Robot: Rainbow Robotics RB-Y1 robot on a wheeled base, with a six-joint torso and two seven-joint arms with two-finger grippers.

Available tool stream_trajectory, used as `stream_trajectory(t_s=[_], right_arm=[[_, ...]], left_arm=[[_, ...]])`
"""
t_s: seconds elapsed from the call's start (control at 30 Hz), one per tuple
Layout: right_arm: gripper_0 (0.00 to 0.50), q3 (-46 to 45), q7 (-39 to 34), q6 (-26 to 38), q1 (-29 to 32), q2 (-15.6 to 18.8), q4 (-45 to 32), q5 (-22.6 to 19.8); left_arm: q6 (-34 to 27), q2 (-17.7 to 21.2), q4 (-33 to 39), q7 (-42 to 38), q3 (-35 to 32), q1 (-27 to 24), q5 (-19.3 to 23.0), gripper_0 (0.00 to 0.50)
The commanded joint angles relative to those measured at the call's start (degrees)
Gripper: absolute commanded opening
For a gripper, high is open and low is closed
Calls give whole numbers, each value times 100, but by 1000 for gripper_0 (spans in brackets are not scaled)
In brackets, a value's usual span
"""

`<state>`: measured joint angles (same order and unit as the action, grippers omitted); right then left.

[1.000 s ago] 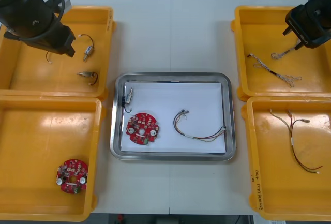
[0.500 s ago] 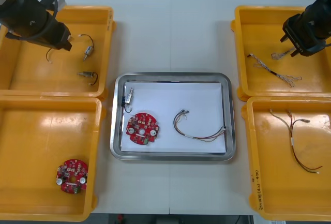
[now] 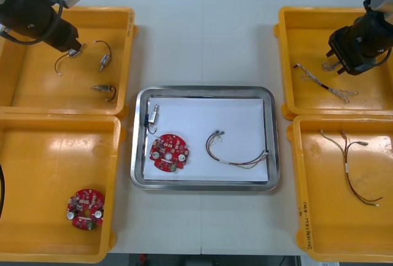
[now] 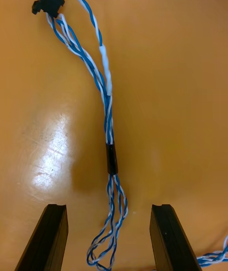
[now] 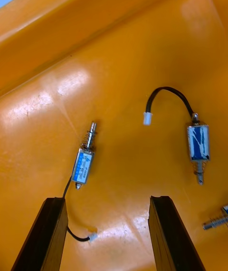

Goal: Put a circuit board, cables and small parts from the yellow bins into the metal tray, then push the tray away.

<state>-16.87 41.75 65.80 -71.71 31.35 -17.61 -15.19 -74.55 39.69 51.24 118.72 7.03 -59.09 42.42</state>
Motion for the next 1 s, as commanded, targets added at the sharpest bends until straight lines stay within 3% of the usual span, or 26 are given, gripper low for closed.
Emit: stream_trajectory(t_s=[0.03, 0.17, 0.6, 0.97, 1.0], right_arm=[[500, -18, -326, -146, -44, -58, -93, 51], [500, -18, -326, -226, 8, -67, -93, 60], [500, 17, -220, -331, 298, -76, -93, 68], [500, 26, -212, -375, 465, -94, -102, -55], [445, 26, -220, -375, 474, -94, -93, -64]], left_arm=[[459, -146, -369, 714, -167, -384, 126, 500], [828, -234, -764, 1039, -220, -428, 267, 500], [1628, -497, -1292, 1320, -220, -445, 179, 500], [1839, -497, -1362, 1584, -228, -437, -217, 500], [1901, -489, -1432, 1619, -228, -445, -217, 500]])
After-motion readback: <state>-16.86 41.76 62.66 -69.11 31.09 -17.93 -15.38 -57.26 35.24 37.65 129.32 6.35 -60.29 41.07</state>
